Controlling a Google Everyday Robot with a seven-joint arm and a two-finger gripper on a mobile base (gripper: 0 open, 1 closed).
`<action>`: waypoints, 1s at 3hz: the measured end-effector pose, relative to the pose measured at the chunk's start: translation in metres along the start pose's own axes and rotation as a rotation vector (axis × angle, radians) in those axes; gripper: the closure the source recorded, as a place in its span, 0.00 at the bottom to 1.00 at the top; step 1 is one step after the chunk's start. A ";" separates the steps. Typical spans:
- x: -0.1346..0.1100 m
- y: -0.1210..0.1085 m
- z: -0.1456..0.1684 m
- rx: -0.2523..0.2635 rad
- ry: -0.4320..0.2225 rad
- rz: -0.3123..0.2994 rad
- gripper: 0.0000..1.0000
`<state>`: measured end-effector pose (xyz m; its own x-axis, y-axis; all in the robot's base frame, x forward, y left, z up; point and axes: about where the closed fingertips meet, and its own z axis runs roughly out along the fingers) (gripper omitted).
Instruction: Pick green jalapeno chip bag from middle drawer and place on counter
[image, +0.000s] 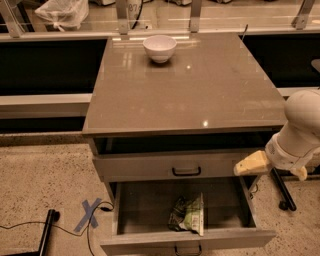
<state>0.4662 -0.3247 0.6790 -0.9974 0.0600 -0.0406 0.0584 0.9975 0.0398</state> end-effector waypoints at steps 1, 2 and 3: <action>0.022 -0.004 0.045 -0.137 0.064 0.227 0.00; 0.027 0.001 0.054 -0.184 0.083 0.282 0.00; 0.027 0.001 0.054 -0.184 0.083 0.282 0.00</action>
Offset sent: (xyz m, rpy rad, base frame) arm -0.0188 -0.0007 -0.0423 0.1380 0.0597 -0.2014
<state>0.4421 -0.3203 0.6239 -0.9437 0.3213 0.0789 0.3308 0.9182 0.2179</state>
